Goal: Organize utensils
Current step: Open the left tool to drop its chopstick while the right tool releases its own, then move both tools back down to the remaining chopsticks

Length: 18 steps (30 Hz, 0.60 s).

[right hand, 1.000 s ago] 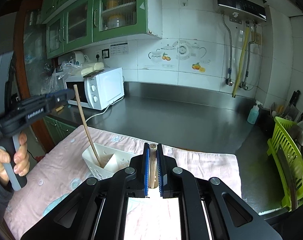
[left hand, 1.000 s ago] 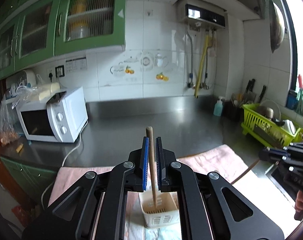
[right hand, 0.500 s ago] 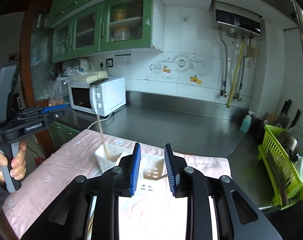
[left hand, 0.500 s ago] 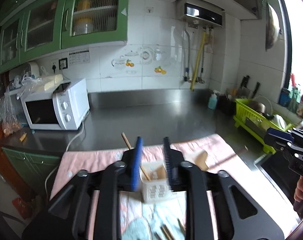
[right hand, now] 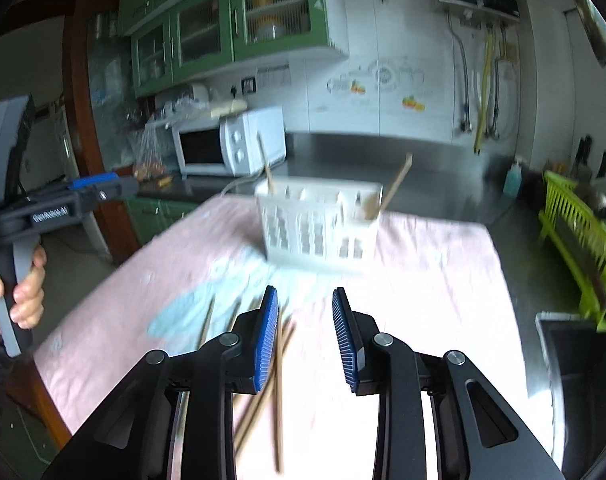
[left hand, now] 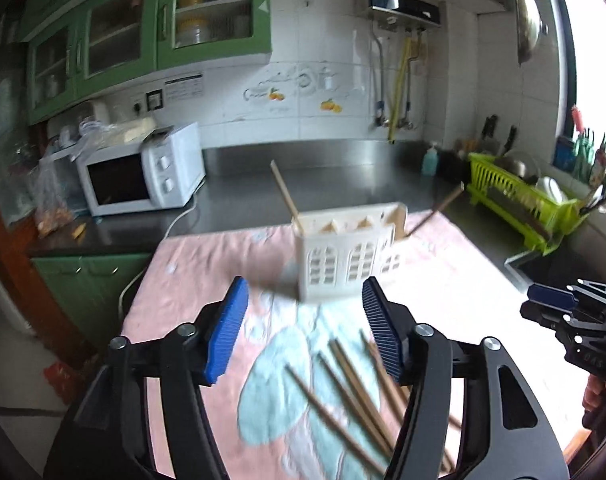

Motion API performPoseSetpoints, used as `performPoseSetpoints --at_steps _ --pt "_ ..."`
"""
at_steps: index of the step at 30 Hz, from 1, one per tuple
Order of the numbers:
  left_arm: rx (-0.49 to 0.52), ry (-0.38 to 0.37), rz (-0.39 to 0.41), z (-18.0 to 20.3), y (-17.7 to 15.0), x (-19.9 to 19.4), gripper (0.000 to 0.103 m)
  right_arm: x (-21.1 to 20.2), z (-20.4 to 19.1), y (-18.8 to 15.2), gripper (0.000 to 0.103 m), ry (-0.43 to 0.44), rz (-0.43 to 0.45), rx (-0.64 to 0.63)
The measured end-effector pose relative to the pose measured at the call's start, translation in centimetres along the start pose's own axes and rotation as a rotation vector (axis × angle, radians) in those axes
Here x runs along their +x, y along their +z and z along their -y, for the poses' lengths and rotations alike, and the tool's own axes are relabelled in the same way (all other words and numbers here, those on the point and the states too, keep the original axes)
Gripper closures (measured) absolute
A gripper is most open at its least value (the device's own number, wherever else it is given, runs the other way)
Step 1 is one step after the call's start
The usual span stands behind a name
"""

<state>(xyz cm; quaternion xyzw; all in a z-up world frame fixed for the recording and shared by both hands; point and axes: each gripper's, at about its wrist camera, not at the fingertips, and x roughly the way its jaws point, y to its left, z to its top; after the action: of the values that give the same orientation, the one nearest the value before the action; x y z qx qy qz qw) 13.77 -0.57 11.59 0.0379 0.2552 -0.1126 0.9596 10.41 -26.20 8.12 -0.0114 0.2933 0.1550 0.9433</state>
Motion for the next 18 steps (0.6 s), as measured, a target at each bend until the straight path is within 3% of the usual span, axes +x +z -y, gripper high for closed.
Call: performPoseSetpoints --at_steps 8,18 --pt "-0.064 0.013 -0.092 0.4 -7.6 -0.3 0.027 2.5 -1.0 -8.0 0.074 0.034 -0.158 0.042" --pt "-0.061 0.036 -0.246 1.8 -14.3 1.8 0.026 5.3 -1.4 -12.2 0.074 0.043 -0.274 0.038"
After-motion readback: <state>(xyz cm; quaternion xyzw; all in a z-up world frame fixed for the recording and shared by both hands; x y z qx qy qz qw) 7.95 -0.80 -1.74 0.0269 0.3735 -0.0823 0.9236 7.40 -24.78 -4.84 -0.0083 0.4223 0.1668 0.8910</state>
